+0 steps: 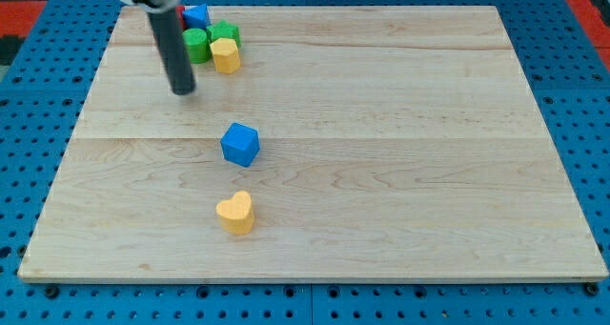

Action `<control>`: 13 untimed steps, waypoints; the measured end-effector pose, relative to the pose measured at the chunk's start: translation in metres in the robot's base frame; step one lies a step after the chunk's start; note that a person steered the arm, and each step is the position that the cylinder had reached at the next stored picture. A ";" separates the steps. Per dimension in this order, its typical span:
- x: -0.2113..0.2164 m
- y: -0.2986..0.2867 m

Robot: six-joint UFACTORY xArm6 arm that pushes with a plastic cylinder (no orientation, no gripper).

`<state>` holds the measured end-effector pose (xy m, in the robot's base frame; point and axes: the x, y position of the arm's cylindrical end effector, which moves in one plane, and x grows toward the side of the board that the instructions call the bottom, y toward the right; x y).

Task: Push the yellow hexagon into the blue cube

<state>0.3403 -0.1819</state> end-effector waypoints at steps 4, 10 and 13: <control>-0.045 0.036; -0.015 0.105; -0.022 0.163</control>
<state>0.3181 -0.0192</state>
